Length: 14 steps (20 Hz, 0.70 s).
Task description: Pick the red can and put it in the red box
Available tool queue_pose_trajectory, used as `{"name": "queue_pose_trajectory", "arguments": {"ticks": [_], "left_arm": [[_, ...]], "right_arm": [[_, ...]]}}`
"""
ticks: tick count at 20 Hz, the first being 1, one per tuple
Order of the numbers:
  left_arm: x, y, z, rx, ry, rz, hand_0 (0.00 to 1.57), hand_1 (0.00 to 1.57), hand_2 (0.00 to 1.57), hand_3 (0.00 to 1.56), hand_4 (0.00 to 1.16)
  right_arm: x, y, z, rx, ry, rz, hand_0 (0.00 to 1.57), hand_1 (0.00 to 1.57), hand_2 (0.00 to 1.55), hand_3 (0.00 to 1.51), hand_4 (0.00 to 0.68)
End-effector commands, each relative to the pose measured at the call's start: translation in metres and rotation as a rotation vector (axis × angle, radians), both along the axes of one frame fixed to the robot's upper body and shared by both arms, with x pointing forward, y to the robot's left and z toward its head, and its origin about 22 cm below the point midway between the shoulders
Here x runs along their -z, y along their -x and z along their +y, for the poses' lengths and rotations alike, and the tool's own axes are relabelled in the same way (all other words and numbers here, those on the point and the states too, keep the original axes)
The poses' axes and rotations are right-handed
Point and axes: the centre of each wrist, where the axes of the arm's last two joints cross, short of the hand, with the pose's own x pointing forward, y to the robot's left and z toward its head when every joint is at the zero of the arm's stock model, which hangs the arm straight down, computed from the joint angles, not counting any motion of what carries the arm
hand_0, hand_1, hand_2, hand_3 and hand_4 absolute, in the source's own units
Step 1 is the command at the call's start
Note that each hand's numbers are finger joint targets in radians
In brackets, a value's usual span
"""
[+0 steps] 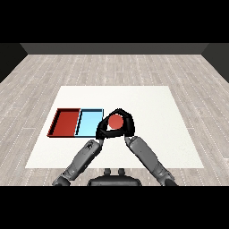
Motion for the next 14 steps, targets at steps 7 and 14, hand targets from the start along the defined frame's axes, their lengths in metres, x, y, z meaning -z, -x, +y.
{"name": "queue_pose_trajectory", "arguments": {"ticks": [7, 14], "left_arm": [[-0.019, -0.012, -0.033, 0.041, 0.007, -0.004, 1.57, 1.57, 1.57, 1.50, 1.13], [-0.010, 0.000, -0.014, -0.005, 0.016, -0.041, 1.57, 1.57, 1.57, 1.50, 1.13]], "right_arm": [[0.006, -0.001, -0.002, 0.004, -0.017, 0.010, 1.57, 1.57, 1.47, 1.40, 0.631], [0.008, -0.003, 0.002, -0.019, 0.105, 0.078, 0.00, 0.00, 0.00, 0.00, 0.000]]}}
